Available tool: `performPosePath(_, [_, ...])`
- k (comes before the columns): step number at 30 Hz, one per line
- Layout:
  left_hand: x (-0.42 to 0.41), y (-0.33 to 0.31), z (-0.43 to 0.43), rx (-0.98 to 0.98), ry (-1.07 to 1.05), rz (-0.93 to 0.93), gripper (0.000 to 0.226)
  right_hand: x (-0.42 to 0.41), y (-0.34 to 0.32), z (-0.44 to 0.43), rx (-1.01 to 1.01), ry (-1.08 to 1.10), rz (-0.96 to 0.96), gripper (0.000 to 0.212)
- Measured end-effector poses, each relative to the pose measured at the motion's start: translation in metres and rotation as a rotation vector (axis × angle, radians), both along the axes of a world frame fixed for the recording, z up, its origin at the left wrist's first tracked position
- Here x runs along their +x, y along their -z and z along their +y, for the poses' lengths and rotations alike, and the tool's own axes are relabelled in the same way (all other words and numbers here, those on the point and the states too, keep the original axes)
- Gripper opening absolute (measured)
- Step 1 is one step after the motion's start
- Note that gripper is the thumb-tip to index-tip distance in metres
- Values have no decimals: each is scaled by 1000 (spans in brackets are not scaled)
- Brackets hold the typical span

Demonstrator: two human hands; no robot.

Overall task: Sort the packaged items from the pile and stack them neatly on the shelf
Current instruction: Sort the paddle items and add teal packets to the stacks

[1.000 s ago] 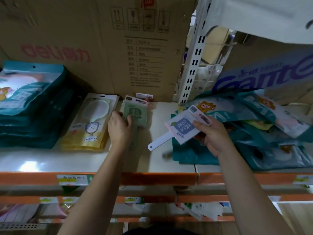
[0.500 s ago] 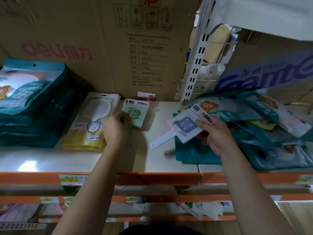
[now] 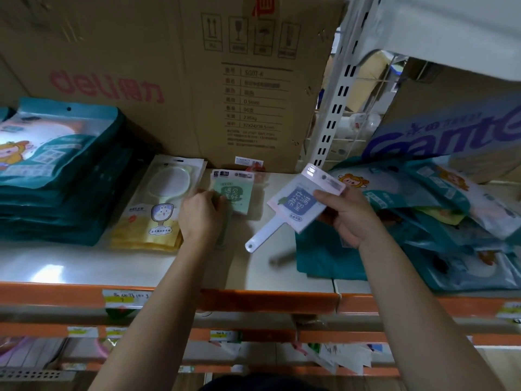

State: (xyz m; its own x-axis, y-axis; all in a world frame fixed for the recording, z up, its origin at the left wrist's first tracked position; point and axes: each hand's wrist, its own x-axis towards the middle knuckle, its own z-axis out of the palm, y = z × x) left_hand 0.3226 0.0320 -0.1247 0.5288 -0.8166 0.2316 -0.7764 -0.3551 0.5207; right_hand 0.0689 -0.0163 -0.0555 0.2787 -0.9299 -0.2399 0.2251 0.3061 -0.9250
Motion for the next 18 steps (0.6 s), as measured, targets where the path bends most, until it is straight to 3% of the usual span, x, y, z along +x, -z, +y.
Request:
performPosePath(6, [4, 5, 1, 9, 34, -7, 32, 20, 2, -9, 60, -97, -5, 32])
performPosePath(11, [-2, -7, 33, -82, 119, -11, 34, 47, 5, -29, 81, -154, 73, 20])
performPosePath(14, [-1, -5, 65, -143, 197, -98, 45, 70, 7, -40, 93, -167, 173, 21])
performPosePath(18, [5, 13, 99, -168, 222, -277, 36, 102, 12, -47, 69, -161, 217, 11])
